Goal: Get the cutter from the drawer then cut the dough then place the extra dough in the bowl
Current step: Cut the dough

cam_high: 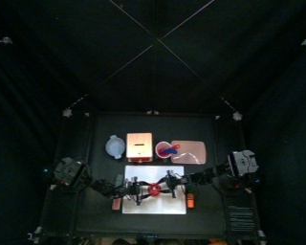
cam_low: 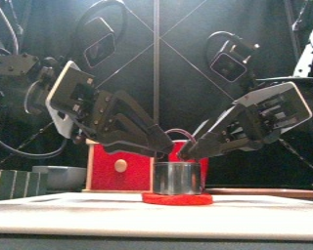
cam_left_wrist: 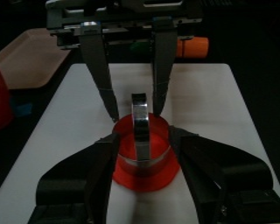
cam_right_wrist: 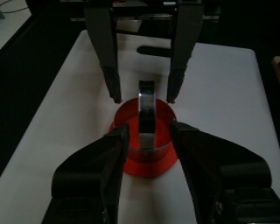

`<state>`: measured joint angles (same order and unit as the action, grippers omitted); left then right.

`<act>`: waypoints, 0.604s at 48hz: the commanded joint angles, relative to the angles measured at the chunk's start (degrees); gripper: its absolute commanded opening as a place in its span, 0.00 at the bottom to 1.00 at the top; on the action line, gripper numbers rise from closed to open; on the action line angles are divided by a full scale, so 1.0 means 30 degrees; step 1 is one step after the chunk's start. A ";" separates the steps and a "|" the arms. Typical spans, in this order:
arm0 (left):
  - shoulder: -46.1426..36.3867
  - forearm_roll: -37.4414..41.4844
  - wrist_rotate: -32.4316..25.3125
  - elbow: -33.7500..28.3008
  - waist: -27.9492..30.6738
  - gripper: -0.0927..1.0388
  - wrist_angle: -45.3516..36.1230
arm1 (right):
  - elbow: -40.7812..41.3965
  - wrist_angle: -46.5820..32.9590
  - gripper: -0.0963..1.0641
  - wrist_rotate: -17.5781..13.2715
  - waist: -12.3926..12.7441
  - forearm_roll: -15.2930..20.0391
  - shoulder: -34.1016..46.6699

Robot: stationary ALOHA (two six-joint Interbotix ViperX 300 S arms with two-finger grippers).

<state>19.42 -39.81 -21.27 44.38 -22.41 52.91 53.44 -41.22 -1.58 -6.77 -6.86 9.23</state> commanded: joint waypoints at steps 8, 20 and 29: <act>-0.0205 0.0146 -0.0029 -0.0117 0.0146 0.63 -0.0645 | -0.0029 0.0205 0.59 -0.0146 -0.0029 0.0088 -0.0527; 0.0586 0.0117 0.0205 -0.0117 0.0146 0.58 -0.3076 | 0.0117 0.0293 0.50 -0.0264 -0.0176 0.0762 -0.0029; 0.1523 -0.0791 0.0293 -0.0117 0.0059 0.58 -0.4424 | -0.0410 0.0293 0.46 -0.0234 -0.0674 0.1846 0.1172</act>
<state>22.24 -40.96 -20.65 43.59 -22.24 42.89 53.09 -40.69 -2.11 -8.35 -2.02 11.25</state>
